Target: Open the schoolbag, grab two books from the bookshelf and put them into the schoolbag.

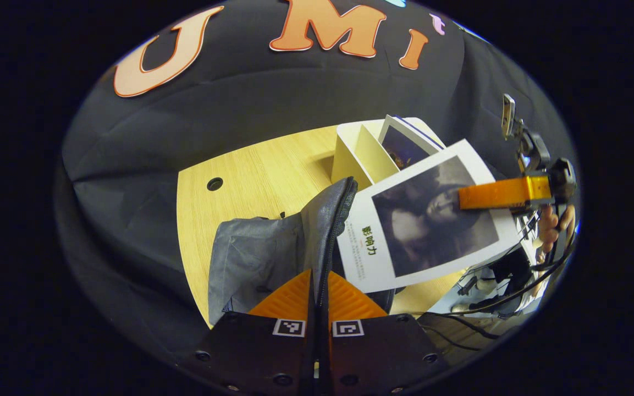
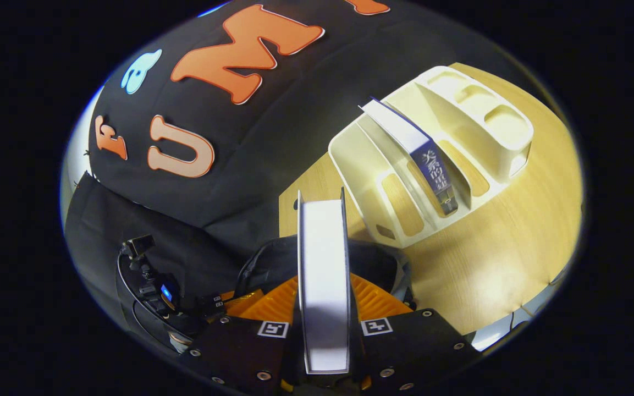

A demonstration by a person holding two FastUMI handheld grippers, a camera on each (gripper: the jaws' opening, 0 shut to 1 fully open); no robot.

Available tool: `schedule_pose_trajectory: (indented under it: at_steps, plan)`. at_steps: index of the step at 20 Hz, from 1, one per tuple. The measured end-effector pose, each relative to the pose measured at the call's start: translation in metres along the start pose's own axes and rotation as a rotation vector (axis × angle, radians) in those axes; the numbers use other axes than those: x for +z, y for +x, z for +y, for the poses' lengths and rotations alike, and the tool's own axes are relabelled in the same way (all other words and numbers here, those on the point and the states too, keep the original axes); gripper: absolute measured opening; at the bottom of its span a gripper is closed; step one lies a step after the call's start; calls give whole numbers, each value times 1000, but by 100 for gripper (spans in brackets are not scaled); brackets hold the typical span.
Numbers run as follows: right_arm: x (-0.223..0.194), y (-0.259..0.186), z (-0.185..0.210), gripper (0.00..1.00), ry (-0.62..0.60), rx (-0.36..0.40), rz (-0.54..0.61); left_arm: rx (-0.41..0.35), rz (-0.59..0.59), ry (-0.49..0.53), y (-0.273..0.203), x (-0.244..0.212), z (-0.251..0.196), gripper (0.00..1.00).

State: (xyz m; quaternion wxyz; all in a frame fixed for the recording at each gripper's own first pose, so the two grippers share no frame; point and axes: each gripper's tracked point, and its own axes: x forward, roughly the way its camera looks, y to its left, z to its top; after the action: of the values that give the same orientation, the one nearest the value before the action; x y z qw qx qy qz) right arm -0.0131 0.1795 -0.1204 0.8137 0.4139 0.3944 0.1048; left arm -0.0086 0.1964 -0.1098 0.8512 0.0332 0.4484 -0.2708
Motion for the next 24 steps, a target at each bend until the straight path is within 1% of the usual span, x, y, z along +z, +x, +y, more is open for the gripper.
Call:
schedule_pose_trajectory:
  at_steps: [4, 9, 13, 17, 19, 21, 24]
  plan:
    - [-30, 23, 1, 33, 88, 80, -4, -9, -12, -4, -4, -2, 0, 4]
    - [-47, 56, -7, 33, 127, 103, -45, -10, -28, -7, -8, -2, 0, 4]
    - [-64, 84, -14, 33, 191, 121, -40, -20, -31, -2, -9, -2, -2, 4]
    - [-81, 109, -11, 33, 211, 149, -46, -40, -33, 8, -8, 1, -8, 4]
    - [-84, 120, -8, 33, 232, 168, -58, -35, -34, 19, -6, 3, -9, 4]
    - [-87, 128, -3, 33, 226, 185, -53, -33, -33, 17, -5, 3, -11, 4]
    - [-85, 130, 7, 33, 218, 251, -58, -40, -37, 10, -5, 9, -20, 4]
